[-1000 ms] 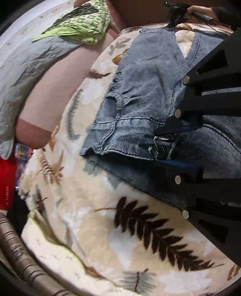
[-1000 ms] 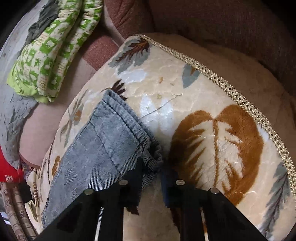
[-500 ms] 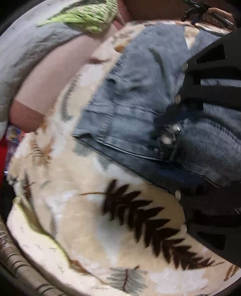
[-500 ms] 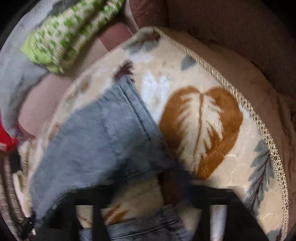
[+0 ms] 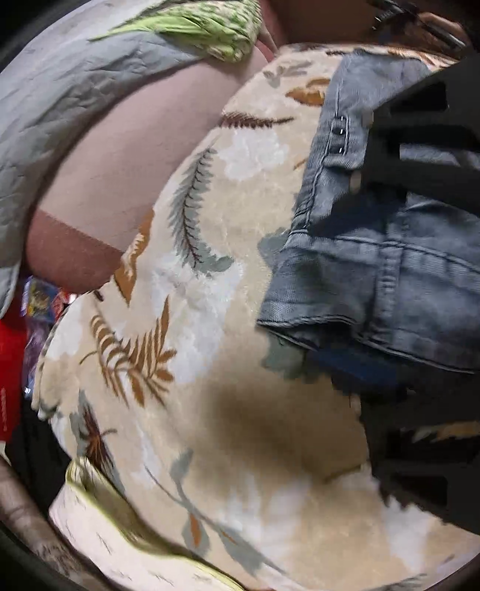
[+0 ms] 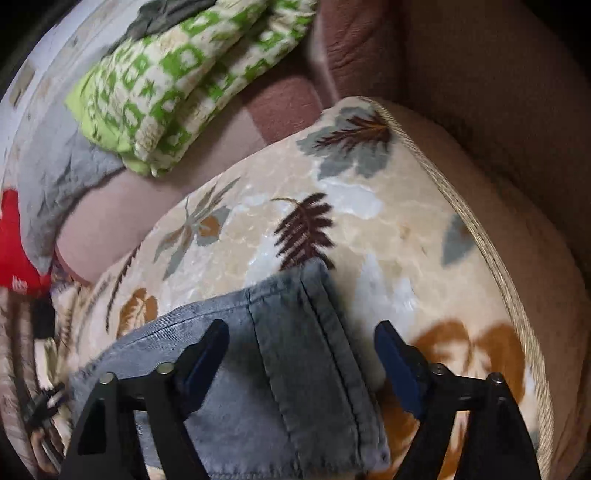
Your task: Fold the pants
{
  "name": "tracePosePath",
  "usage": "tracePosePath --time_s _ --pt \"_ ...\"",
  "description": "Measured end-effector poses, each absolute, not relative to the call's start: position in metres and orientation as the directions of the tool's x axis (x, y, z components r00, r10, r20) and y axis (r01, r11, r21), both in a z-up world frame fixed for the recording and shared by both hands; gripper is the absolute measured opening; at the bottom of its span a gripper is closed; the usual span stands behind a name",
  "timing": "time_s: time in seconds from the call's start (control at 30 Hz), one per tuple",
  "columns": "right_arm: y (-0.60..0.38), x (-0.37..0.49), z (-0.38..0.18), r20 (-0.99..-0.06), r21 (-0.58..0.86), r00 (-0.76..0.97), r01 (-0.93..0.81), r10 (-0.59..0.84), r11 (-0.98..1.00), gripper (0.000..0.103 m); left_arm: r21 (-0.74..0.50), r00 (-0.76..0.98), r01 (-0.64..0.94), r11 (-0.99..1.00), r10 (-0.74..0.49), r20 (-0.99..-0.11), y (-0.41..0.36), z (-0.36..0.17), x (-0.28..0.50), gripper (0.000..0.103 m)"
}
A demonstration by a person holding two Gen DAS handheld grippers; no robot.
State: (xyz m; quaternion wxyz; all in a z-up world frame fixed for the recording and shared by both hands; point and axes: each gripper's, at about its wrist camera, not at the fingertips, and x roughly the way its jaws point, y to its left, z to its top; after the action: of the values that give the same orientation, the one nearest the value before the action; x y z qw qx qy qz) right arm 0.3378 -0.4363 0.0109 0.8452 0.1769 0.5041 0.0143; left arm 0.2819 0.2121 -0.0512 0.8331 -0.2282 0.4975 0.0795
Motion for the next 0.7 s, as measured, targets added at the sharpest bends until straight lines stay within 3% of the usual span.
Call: tracePosePath --time_s 0.17,0.2,0.23,0.27,0.33,0.37,0.5,0.7 --pt "-0.428 0.370 -0.006 -0.868 0.278 0.460 0.136 0.188 0.951 0.075 -0.283 0.481 -0.356 0.891 -0.085 -0.873 0.207 -0.064 0.299 0.042" --pt "-0.425 0.377 -0.014 -0.884 0.248 0.437 0.135 0.167 0.959 0.069 -0.270 0.479 -0.354 0.895 -0.075 -0.875 0.205 -0.065 0.301 0.037" --pt "-0.424 0.379 -0.020 -0.897 0.229 0.415 0.136 0.155 0.964 0.053 -0.249 0.473 -0.352 0.902 -0.058 -0.879 0.204 -0.066 0.303 0.025" --pt "-0.420 0.383 -0.028 -0.908 0.211 0.394 0.129 0.145 0.969 0.045 -0.193 0.447 -0.352 0.916 -0.017 -0.894 0.200 -0.068 0.307 0.002" --pt "-0.414 0.385 -0.029 -0.910 0.149 0.404 0.118 0.089 0.982 0.024 -0.172 0.441 -0.353 0.920 0.002 -0.897 0.199 -0.069 0.310 0.002" --pt "-0.413 0.385 -0.028 -0.907 0.162 0.408 0.115 0.102 0.980 0.021 -0.170 0.441 -0.357 0.919 0.006 -0.897 0.199 -0.067 0.310 0.002" --pt "-0.409 0.376 -0.005 -0.881 0.146 0.467 0.112 0.077 0.983 0.018 -0.221 0.495 -0.375 0.900 -0.007 -0.869 0.206 -0.046 0.301 0.002" --pt "-0.414 0.336 0.074 -0.785 0.212 0.609 0.096 0.112 0.973 0.018 -0.341 0.655 -0.325 0.882 -0.050 -0.754 0.212 0.032 0.247 0.002"
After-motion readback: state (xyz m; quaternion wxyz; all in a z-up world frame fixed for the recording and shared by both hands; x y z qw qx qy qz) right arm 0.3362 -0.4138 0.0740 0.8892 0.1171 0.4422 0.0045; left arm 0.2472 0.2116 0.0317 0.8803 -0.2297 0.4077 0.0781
